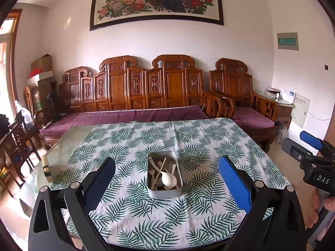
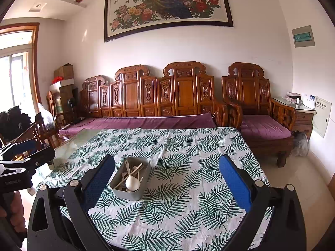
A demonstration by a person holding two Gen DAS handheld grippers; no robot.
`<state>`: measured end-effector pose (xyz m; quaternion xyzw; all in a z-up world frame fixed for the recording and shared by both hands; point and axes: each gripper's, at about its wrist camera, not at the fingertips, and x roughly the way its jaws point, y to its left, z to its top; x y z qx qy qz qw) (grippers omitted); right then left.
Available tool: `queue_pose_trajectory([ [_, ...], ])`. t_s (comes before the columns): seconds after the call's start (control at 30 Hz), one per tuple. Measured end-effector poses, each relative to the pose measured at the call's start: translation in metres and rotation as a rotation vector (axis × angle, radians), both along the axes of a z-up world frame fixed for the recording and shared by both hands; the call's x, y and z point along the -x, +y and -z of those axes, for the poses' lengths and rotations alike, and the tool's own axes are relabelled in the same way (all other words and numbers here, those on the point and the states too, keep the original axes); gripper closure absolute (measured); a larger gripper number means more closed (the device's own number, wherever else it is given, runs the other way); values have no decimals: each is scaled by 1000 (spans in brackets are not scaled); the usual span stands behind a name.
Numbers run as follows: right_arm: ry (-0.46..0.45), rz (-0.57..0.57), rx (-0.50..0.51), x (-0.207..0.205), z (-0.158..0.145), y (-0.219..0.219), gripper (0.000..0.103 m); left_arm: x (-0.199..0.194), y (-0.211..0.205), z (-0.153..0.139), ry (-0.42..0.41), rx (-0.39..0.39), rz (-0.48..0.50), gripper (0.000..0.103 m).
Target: Organize utensils
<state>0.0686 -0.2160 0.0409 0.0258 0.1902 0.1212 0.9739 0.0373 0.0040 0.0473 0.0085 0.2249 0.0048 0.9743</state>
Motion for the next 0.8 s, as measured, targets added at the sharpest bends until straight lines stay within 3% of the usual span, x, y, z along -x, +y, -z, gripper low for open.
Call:
queue_pose_trajectory([
  [0.8,-5,-4,3,1,4,3,3,4,-1,2,-22,16,19,8],
])
